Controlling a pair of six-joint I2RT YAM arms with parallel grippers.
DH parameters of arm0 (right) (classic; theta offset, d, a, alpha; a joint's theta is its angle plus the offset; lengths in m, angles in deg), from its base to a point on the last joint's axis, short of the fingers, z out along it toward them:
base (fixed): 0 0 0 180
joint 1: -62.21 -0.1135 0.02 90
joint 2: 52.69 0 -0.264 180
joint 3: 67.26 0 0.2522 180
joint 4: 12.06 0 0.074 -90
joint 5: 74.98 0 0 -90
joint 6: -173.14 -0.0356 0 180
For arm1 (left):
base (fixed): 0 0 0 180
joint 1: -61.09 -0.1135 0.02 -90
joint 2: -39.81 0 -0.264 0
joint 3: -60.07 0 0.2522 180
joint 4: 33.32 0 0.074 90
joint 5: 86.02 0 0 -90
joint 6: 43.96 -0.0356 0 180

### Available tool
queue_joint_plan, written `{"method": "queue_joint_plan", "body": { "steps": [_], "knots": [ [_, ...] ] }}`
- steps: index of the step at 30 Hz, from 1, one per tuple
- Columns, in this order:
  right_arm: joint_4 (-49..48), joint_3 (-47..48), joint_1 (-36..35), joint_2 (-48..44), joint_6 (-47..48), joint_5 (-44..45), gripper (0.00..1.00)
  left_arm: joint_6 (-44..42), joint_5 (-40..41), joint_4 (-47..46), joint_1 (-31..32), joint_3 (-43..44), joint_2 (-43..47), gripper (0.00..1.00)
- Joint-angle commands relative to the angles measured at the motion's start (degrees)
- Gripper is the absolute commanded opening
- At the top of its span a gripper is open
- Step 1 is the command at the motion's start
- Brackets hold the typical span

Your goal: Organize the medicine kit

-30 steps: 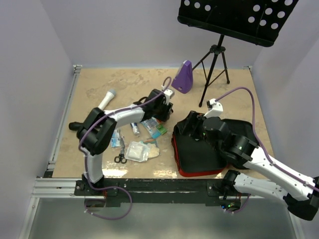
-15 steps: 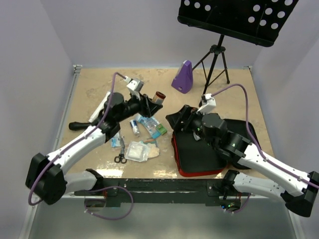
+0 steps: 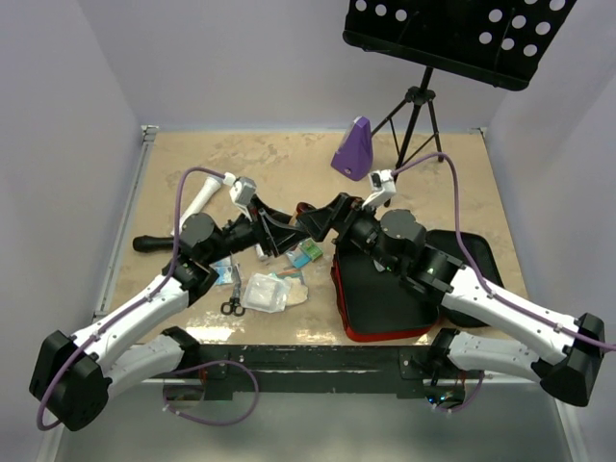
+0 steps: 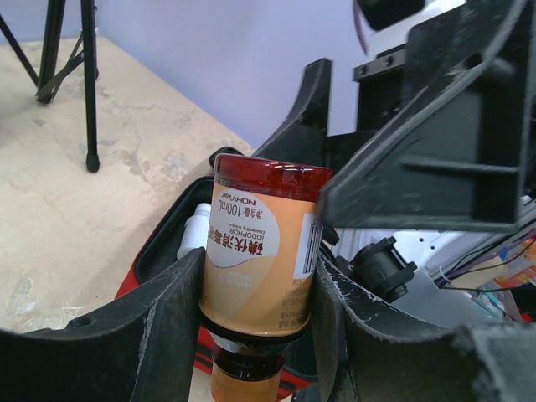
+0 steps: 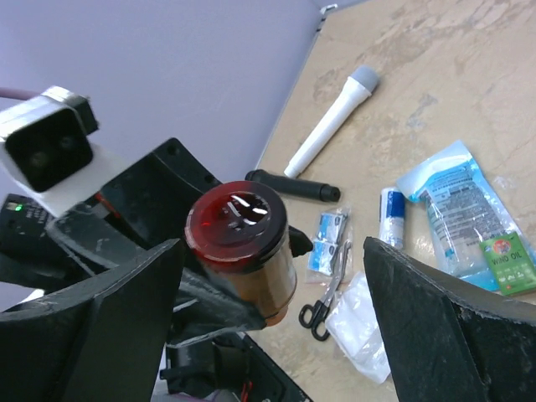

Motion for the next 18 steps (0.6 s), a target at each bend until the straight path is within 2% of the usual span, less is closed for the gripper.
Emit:
{"method": "queue_joint_plan", "body": {
  "steps": [1, 5, 7, 12, 16, 18],
  "knots": [
    [-3.63, 3.09, -0.01, 1.28, 0.35, -2.85, 0.93, 1.83, -1.58, -6.74, 0.82, -0.03, 0.57, 0.31],
    [-3.55, 4.67, -0.01, 3.39, 1.23, -2.76, 0.91, 1.83, -1.76, -7.18, 1.17, 0.06, 0.22, 0.31],
    [-2.93, 5.47, -0.01, 4.71, 1.76, -2.67, 0.86, 1.75, -1.93, -7.44, 1.26, 0.15, 0.04, 0.31],
    [-3.64, 5.12, -0.01, 5.77, 2.55, -2.84, 0.67, 1.83, -2.55, -7.18, 1.35, 0.24, -0.13, 0.32],
    [-3.28, 4.68, -0.01, 5.24, 2.90, -3.55, 0.53, 1.48, -1.85, -6.13, 1.44, 0.41, 0.30, 0.36],
    [-2.93, 4.15, -0.01, 4.02, 3.43, -3.11, 0.47, 1.05, -1.32, -5.07, 1.44, 0.59, 0.31, 0.41]
  ]
}}
